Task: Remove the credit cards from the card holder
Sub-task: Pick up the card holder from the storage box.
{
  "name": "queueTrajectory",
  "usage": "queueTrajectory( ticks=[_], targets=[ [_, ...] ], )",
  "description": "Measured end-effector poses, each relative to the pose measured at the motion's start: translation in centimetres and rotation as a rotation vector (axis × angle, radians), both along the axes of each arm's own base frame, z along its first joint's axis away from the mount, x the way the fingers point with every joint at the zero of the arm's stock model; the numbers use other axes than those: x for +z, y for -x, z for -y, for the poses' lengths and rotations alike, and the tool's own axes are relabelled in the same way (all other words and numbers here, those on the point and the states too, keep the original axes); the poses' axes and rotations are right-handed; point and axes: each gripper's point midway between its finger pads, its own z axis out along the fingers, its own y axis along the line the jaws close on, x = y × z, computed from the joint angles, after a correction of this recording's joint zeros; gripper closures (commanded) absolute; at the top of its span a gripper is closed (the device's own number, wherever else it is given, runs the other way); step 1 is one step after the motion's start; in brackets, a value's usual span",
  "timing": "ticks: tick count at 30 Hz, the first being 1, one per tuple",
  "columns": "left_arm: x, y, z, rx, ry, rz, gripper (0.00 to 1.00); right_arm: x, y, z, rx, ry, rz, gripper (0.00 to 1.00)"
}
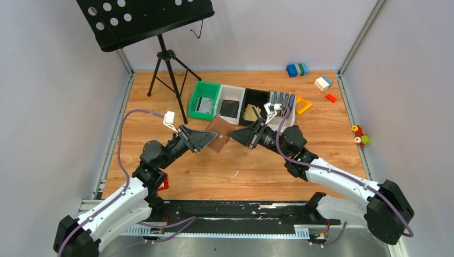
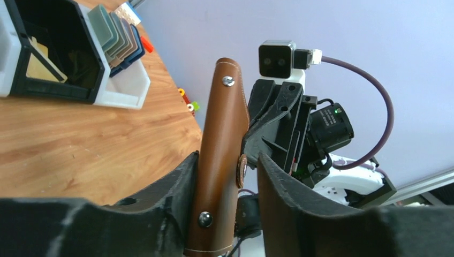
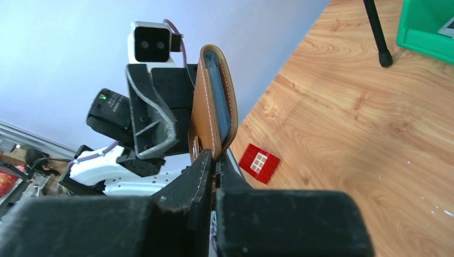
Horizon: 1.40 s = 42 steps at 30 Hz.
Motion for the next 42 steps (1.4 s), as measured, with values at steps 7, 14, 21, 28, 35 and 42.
queueTrajectory(
  ticks=[7,14,21,28,35,42],
  targets=[
    [2.1,0.2,-0.5,-0.01,-0.099,0.048,0.51,1.5,0.9,0.6,0.019,0.092,0.057,1.0],
    [2.2,1.2,1.6,-0.205,-0.128,0.068,0.58,3.4,2.4,0.4,0.141,0.207,0.188,1.0],
    [1.4,2.4,1.9,-0.299,-0.154,0.064,0.52,1.9,3.0,0.3,0.235,0.305,0.203,1.0],
    [1.8,2.8,1.2,-0.298,-0.169,0.087,0.54,1.4,3.3,0.5,0.264,0.329,0.214,1.0],
    [1.0,2.4,0.9,-0.279,-0.195,0.071,0.97,0.8,3.0,0.5,0.267,0.346,0.208,0.95],
    [-0.4,1.6,0.1,-0.202,-0.261,0.056,1.0,-0.4,1.6,0.3,0.21,0.379,0.174,0.16]
  ],
)
